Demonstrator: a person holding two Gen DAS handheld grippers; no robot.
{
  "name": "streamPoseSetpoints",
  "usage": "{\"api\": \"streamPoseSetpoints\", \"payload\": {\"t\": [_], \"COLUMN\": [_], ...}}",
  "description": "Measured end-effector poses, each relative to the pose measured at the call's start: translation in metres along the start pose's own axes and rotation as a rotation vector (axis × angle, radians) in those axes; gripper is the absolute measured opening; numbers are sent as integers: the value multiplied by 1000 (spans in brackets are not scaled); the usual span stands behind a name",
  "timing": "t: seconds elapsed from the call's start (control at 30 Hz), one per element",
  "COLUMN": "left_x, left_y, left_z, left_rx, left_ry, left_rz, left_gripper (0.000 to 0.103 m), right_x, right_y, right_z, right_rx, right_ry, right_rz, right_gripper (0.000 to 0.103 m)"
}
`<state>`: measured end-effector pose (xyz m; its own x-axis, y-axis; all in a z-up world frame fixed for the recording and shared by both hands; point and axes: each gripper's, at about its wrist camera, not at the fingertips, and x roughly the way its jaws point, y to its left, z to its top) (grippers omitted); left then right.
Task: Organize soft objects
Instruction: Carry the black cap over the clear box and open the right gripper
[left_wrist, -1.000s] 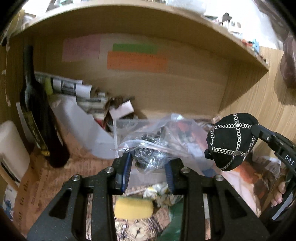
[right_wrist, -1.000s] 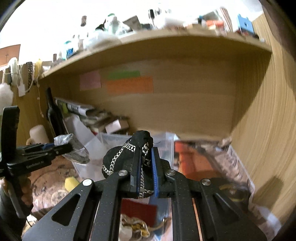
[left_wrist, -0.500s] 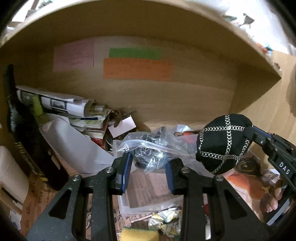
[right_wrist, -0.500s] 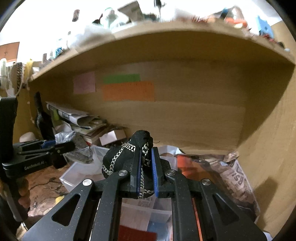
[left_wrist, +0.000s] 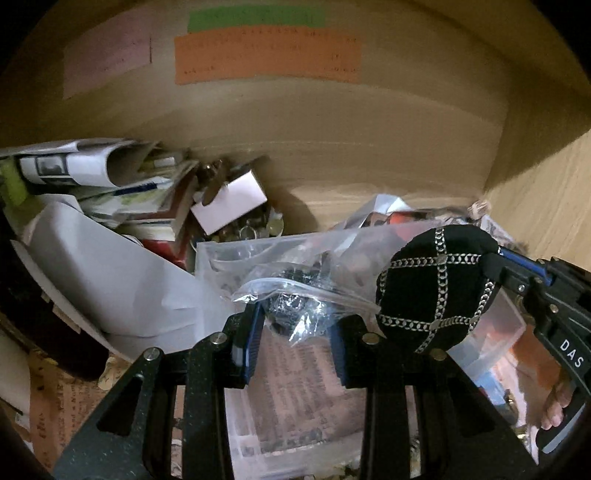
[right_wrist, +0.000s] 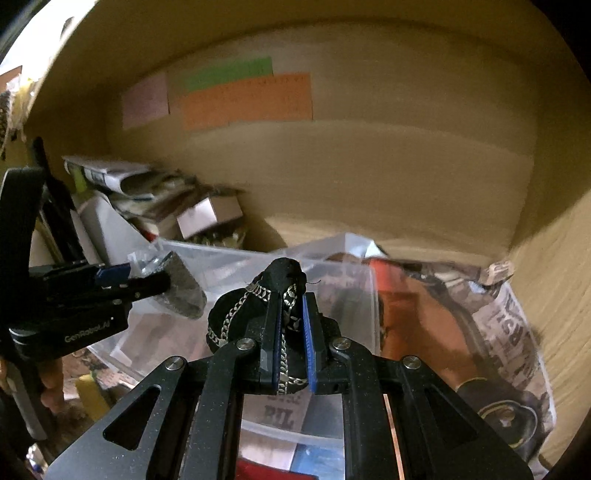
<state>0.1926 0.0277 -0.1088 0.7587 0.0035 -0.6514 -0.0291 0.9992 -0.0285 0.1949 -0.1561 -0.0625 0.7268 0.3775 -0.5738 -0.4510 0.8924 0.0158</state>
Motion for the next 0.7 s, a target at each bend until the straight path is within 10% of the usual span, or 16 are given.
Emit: {"api": "streamPoseSetpoints", "payload": {"t": [0.27,0.47,0.7], "left_x": [20,17,-11], "left_y": [-4,-3,5], "left_z": [-3,-4,-3], "left_rx": [20,13,-6], "left_ry": [55,63,19], "left_rz": [14,7,-22], "left_gripper": [36,59,67], "right_x": [22,23,3], "right_y": [-2,-3,-1], "right_z": [-6,-6,-2], "right_rx": [-6,-16,-19], "right_ry": [74,88,38], "right_rz": [-11,-36,-48], "right_gripper": [12,15,52]}}
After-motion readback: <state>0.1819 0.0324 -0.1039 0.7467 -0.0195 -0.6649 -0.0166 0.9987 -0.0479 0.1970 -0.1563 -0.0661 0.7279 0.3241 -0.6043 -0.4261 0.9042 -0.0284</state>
